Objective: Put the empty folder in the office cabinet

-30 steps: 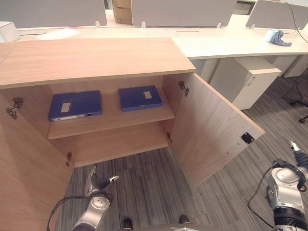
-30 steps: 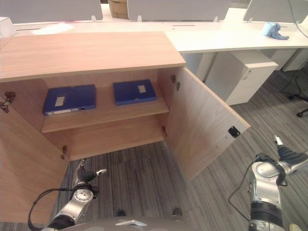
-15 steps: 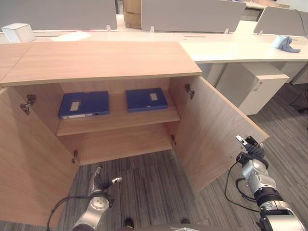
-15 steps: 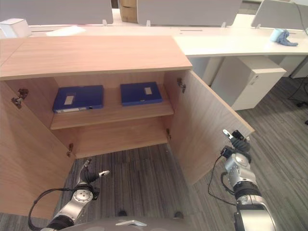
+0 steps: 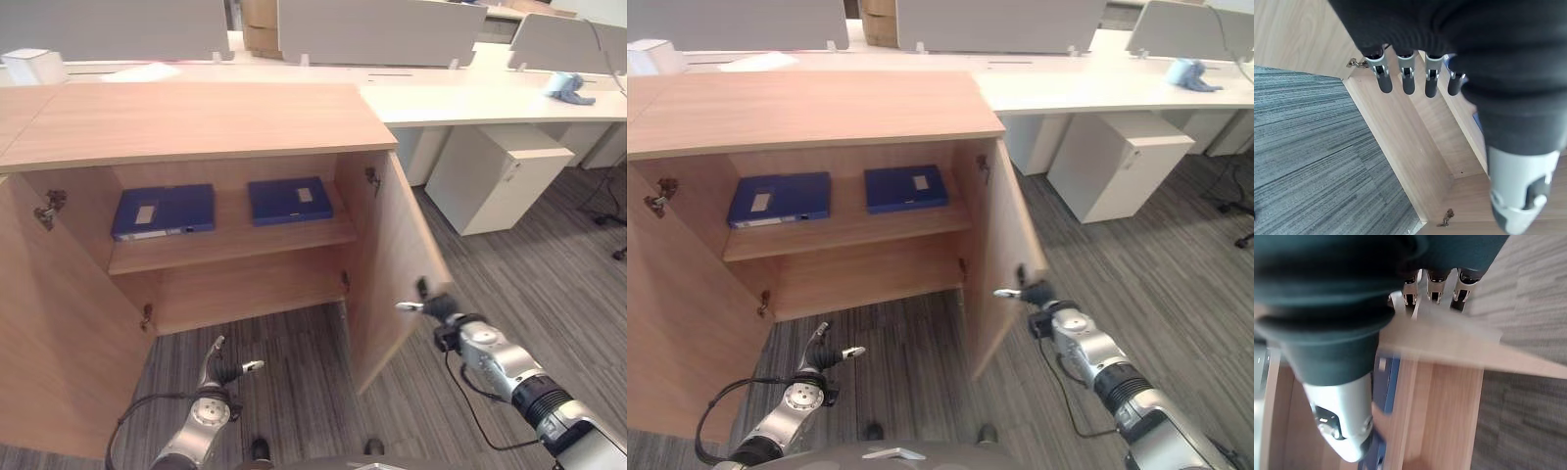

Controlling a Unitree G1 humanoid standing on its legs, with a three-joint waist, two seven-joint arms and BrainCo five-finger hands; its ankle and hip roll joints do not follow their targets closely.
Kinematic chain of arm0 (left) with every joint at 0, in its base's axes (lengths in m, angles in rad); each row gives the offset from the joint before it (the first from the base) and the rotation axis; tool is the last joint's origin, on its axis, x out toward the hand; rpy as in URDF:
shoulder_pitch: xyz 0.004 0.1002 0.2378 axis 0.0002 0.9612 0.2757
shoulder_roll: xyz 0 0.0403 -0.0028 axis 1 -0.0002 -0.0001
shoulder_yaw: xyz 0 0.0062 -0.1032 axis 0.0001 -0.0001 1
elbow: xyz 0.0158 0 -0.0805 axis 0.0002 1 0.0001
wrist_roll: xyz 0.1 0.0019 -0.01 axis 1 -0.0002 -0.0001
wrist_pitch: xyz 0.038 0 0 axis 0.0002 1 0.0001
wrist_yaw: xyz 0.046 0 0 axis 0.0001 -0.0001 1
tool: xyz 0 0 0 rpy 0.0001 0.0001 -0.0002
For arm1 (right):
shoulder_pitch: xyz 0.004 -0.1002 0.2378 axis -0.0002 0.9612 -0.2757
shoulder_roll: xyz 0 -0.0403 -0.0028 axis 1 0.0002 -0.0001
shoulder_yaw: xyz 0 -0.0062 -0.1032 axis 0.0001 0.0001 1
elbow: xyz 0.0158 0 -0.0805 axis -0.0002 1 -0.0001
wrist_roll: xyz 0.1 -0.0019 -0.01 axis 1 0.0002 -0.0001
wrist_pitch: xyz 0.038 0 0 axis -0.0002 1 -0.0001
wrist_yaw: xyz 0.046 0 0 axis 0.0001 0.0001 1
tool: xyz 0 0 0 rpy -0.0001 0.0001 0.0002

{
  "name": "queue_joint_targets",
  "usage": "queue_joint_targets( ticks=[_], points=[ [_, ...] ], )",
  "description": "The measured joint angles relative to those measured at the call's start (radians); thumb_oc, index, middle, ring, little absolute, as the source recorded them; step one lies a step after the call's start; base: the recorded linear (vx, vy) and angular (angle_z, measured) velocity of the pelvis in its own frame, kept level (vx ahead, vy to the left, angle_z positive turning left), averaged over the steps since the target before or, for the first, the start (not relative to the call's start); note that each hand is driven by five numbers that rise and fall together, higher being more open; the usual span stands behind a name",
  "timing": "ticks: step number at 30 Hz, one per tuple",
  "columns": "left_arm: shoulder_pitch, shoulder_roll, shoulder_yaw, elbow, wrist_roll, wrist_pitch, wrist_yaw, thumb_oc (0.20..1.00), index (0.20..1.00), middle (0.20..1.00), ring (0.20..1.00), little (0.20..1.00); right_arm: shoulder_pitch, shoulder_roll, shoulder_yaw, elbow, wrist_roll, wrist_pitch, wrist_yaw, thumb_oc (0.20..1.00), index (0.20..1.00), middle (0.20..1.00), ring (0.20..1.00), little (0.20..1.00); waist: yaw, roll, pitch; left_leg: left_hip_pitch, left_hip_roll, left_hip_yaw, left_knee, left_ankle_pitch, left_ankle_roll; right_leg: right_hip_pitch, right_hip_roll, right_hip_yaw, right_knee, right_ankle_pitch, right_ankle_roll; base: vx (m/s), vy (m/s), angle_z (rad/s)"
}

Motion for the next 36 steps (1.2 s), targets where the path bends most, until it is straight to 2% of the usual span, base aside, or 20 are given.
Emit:
queue_joint_targets(
  ticks=[1, 2, 4, 6, 7, 11, 16, 22, 23, 25, 28, 29, 30, 33, 34, 35, 36],
  points=[
    [0.0, -0.002, -0.017, -0.01, 0.0, 0.0, -0.006, 1.0, 1.0, 1.0, 1.0, 1.0, -0.028, 0.016, 0.047, -0.027, -0.005, 0.006, 0.068, 1.0, 1.0, 1.0, 1.0, 1.0, 0.01, 0.009, 0.0, -0.01, 0.0, -0.016, 0.0, 0.0, 0.0, -0.002, 0.001, -0.009, 0.006, 0.0, -0.001, 0.01, -0.008, 0.44],
    [-0.003, -0.006, -0.021, -0.016, 0.001, 0.0, -0.011, 1.0, 1.0, 1.0, 1.0, 1.0, -0.054, 0.065, 0.088, -0.027, -0.006, 0.001, 0.088, 1.0, 1.0, 1.0, 1.0, 1.0, 0.029, 0.018, 0.004, -0.013, -0.001, -0.021, 0.0, 0.002, -0.003, -0.006, 0.0, -0.011, 0.018, -0.002, -0.003, 0.02, -0.015, 0.44],
    [-0.004, -0.006, -0.032, -0.028, 0.001, 0.0, -0.015, 1.0, 1.0, 1.0, 1.0, 1.0, -0.092, 0.123, 0.061, 0.001, -0.009, 0.007, 0.069, 1.0, 1.0, 1.0, 1.0, 1.0, 0.048, 0.03, 0.005, -0.017, -0.002, -0.023, 0.001, 0.013, -0.016, -0.013, -0.003, -0.017, 0.032, -0.004, -0.007, 0.02, -0.013, 0.29],
    [-0.004, 0.002, -0.036, -0.03, 0.001, 0.001, -0.015, 1.0, 1.0, 1.0, 1.0, 1.0, -0.123, 0.129, 0.075, 0.0, -0.009, 0.005, 0.112, 1.0, 1.0, 1.0, 1.0, 1.0, 0.088, 0.037, 0.004, -0.022, -0.008, -0.024, 0.01, 0.027, -0.013, -0.013, -0.007, -0.029, 0.048, -0.01, -0.016, 0.03, -0.03, 0.29],
    [-0.003, 0.014, -0.036, -0.03, 0.001, 0.003, -0.015, 1.0, 1.0, 1.0, 1.0, 1.0, -0.118, 0.139, 0.118, -0.021, -0.009, 0.007, 0.149, 1.0, 1.0, 1.0, 1.0, 1.0, 0.092, 0.031, 0.005, -0.018, -0.008, -0.031, 0.009, 0.044, -0.015, -0.006, -0.009, -0.038, 0.063, -0.013, -0.023, 0.02, -0.032, 0.24],
    [-0.025, 0.021, -0.03, -0.03, 0.002, 0.004, -0.017, 1.0, 1.0, 1.0, 1.0, 1.0, -0.066, 0.231, 0.172, -0.027, -0.009, 0.015, 0.188, 1.0, 1.0, 1.0, 1.0, 1.0, 0.094, 0.01, 0.017, -0.015, -0.018, -0.045, 0.01, 0.046, -0.014, -0.003, -0.02, -0.039, 0.083, -0.015, -0.028, 0.02, -0.018, 0.15],
    [-0.037, 0.034, -0.006, -0.028, 0.003, 0.004, -0.015, 1.0, 1.0, 1.0, 1.0, 1.0, 0.002, 0.246, 0.14, -0.02, -0.008, 0.019, 0.179, 1.0, 1.0, 1.0, 1.0, 1.0, 0.088, -0.005, 0.031, -0.009, -0.022, -0.044, 0.01, 0.039, -0.013, -0.001, -0.025, -0.035, 0.089, -0.015, -0.027, 0.01, -0.017, 0.01],
    [-0.033, 0.033, 0.008, 0.0, 0.0, 0.003, -0.006, 1.0, 1.0, 1.0, 1.0, 1.0, 0.09, 0.288, -0.004, 0.24, -0.046, -0.016, 0.114, 1.0, 1.0, 1.0, 1.0, 1.0, 0.081, -0.006, 0.036, -0.01, -0.02, -0.044, 0.003, 0.025, -0.012, -0.001, -0.023, -0.027, 0.083, -0.037, -0.023, 0.0, -0.007, -0.02],
    [-0.032, 0.025, 0.033, 0.031, -0.002, 0.002, 0.004, 1.0, 1.0, 1.0, 1.0, 1.0, 0.106, 0.324, -0.093, 0.399, -0.069, -0.028, 0.071, 1.0, 1.0, 1.0, 1.0, 1.0, 0.079, 0.003, 0.043, -0.01, -0.017, -0.045, 0.001, 0.026, -0.013, -0.002, -0.02, -0.026, 0.084, -0.051, -0.016, 0.0, 0.0, 0.0],
    [-0.022, 0.022, 0.075, 0.059, -0.008, 0.001, 0.02, 1.0, 1.0, 1.0, 1.0, 1.0, 0.114, 0.354, -0.215, 0.595, -0.124, -0.045, 0.001, 1.0, 1.0, 1.0, 1.0, 1.0, 0.081, 0.015, 0.05, -0.011, -0.016, -0.048, 0.001, 0.026, -0.012, -0.001, -0.021, -0.028, 0.083, -0.055, -0.019, 0.0, 0.0, 0.0],
    [-0.019, 0.032, 0.15, 0.095, -0.045, 0.002, 0.053, 1.0, 1.0, 1.0, 1.0, 1.0, 0.118, 0.363, -0.307, 0.758, -0.206, -0.043, -0.08, 1.0, 1.0, 1.0, 1.0, 1.0, 0.086, 0.026, 0.056, -0.016, -0.018, -0.053, 0.001, 0.029, -0.011, 0.0, -0.021, -0.034, 0.079, -0.054, -0.018, 0.05, 0.031, 0.06],
    [-0.018, 0.035, 0.181, 0.104, -0.052, 0.002, 0.058, 1.0, 1.0, 1.0, 1.0, 1.0, 0.109, 0.375, -0.371, 0.827, -0.234, -0.049, -0.092, 1.0, 1.0, 1.0, 1.0, 1.0, 0.088, 0.028, 0.057, -0.014, -0.018, -0.055, 0.001, 0.029, -0.012, 0.006, -0.023, -0.037, 0.072, -0.053, -0.018, 0.08, 0.064, 0.11],
    [-0.022, 0.042, 0.241, 0.127, -0.07, 0.003, 0.075, 1.0, 1.0, 1.0, 1.0, 1.0, 0.088, 0.385, -0.486, 0.937, -0.284, -0.041, -0.135, 1.0, 1.0, 1.0, 1.0, 1.0, 0.091, 0.032, 0.055, -0.008, -0.022, -0.062, 0.001, 0.028, -0.011, 0.021, -0.026, -0.045, 0.061, -0.05, -0.013, 0.05, 0.043, 0.16],
    [-0.015, 0.112, 0.33, 0.141, -0.082, 0.008, 0.123, 1.0, 1.0, 1.0, 1.0, 1.0, 0.131, 0.346, -0.571, 0.968, -0.366, -0.026, -0.199, 1.0, 1.0, 1.0, 1.0, 1.0, 0.087, 0.047, 0.056, -0.007, -0.033, -0.081, 0.001, 0.024, -0.005, 0.032, -0.032, -0.057, 0.073, -0.048, -0.018, 0.05, 0.022, 0.22],
    [-0.012, 0.132, 0.362, 0.151, -0.082, 0.009, 0.135, 1.0, 1.0, 1.0, 1.0, 1.0, 0.135, 0.347, -0.586, 0.972, -0.381, -0.024, -0.212, 1.0, 1.0, 1.0, 1.0, 1.0, 0.085, 0.049, 0.056, -0.004, -0.033, -0.083, 0.003, 0.024, -0.003, 0.031, -0.032, -0.053, 0.082, -0.048, -0.019, 0.03, -0.05, 0.14],
    [0.008, 0.19, 0.408, 0.131, -0.08, 0.022, 0.151, 1.0, 1.0, 1.0, 1.0, 1.0, 0.174, 0.326, -0.61, 0.969, -0.4, -0.021, -0.221, 1.0, 1.0, 1.0, 1.0, 1.0, 0.081, 0.064, 0.05, -0.01, -0.03, -0.098, 0.009, 0.029, 0.002, 0.022, -0.023, -0.046, 0.091, -0.063, -0.016, 0.05, -0.067, 0.16],
    [0.023, 0.214, 0.414, 0.115, -0.08, 0.021, 0.152, 1.0, 1.0, 1.0, 1.0, 1.0, 0.181, 0.323, -0.619, 0.973, -0.404, -0.022, -0.223, 1.0, 1.0, 1.0, 1.0, 1.0, 0.076, 0.064, 0.049, -0.01, -0.025, -0.104, 0.01, 0.029, 0.001, 0.022, -0.009, -0.02, 0.09, -0.073, -0.013, 0.06, -0.08, 0.27]
  ],
)
